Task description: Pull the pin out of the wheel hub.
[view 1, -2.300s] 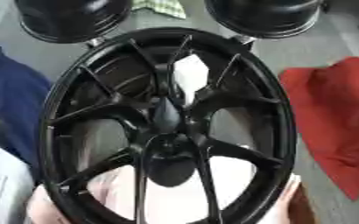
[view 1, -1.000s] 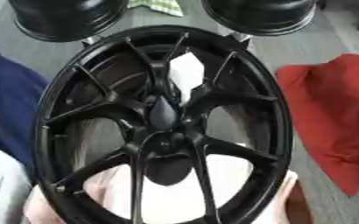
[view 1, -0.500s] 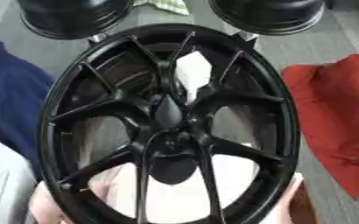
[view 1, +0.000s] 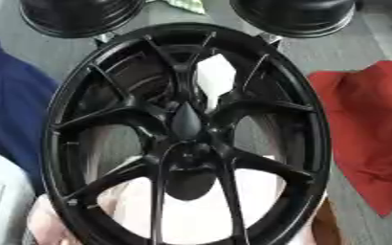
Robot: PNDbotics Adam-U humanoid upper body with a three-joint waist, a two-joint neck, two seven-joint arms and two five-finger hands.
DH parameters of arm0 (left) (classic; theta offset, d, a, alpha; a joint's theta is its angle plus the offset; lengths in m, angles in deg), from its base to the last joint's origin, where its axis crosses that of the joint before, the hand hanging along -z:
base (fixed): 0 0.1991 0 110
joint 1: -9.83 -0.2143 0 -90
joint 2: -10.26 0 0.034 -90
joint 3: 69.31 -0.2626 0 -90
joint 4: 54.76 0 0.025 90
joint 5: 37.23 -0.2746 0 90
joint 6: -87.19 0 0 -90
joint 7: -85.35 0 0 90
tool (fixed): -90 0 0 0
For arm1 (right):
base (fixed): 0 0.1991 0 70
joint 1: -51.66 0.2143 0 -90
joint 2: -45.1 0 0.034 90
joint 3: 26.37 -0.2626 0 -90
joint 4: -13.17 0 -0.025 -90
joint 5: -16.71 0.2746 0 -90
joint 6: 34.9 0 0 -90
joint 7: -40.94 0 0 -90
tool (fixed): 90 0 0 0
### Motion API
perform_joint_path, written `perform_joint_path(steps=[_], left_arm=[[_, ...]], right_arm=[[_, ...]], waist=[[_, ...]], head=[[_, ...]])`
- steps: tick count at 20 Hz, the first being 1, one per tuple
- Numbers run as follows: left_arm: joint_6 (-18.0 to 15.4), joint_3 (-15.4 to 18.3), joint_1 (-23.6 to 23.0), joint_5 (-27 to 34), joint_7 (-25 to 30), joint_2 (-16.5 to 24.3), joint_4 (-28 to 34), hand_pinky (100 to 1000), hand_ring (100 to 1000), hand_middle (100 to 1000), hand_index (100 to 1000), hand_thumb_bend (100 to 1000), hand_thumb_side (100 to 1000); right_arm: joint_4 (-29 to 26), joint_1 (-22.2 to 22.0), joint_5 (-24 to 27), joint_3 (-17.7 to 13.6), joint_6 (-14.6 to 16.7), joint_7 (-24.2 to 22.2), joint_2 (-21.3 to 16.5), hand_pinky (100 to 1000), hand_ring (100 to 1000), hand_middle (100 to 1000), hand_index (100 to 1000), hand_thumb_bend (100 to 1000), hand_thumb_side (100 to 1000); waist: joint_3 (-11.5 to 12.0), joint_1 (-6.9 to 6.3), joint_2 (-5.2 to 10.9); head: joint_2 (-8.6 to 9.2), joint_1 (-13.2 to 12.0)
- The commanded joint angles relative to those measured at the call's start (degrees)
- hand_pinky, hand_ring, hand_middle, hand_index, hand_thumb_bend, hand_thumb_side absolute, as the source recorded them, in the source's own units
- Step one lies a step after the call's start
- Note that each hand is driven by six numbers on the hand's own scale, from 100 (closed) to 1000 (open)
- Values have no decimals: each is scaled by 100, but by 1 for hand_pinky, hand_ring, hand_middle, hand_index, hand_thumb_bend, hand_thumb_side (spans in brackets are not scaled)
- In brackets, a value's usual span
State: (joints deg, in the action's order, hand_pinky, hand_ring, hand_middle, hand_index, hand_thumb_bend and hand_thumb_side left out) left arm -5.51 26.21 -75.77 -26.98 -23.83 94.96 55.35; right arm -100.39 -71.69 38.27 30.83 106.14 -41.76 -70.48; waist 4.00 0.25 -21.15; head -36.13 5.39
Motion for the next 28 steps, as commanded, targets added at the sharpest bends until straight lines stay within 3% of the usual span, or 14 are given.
perform_joint_path(steps=[1,6,7,8,14,22,25,26,27,28], left_arm=[[1,68,-20,-56,-36,197,124,673,622,542,737,267,540],[8,77,-31,-85,-45,269,141,672,623,542,737,266,541],[10,78,-31,-92,-46,278,142,672,623,542,737,266,541],[14,79,-33,-102,-47,286,143,672,623,542,737,267,541],[17,63,-13,-109,-34,342,159,672,623,541,737,266,542],[39,44,-108,-115,-8,368,149,672,624,542,737,266,544],[49,23,-106,-99,12,360,136,673,624,541,740,265,542],[51,19,-106,-93,14,358,131,672,624,541,740,265,543],[51,14,-105,-89,19,354,128,672,624,541,739,267,545],[51,10,-105,-85,24,350,125,672,624,541,739,267,546]], right_arm=[[-103,-74,-148,-152,19,99,-329,744,744,572,734,100,415],[-103,-41,-582,-172,29,42,-574,758,739,572,734,100,393],[-103,-27,-705,-166,30,0,-606,760,739,568,735,100,322],[-103,-14,-837,-158,32,-39,-635,763,740,575,736,100,392],[-103,107,-1304,-62,73,-55,-810,787,747,594,748,100,388],[-103,646,-2009,455,51,-696,-1541,804,754,615,757,100,432],[-103,813,-2284,696,-15,-731,-1708,806,752,618,777,100,412],[-103,853,-2377,774,-29,-741,-1747,808,756,621,780,100,348],[-103,894,-2470,850,-45,-779,-1790,810,758,627,781,100,420],[-103,934,-2563,920,-62,-814,-1820,812,759,630,782,100,427]], waist=[[-24,39,67],[-40,100,58],[-38,108,55],[-34,115,49],[36,167,2],[-20,161,36],[-5,170,54],[4,173,56],[20,179,56],[33,184,55]], head=[[93,5],[118,24],[124,29],[134,38],[194,146],[221,190],[184,251],[184,284],[189,323],[192,353]])
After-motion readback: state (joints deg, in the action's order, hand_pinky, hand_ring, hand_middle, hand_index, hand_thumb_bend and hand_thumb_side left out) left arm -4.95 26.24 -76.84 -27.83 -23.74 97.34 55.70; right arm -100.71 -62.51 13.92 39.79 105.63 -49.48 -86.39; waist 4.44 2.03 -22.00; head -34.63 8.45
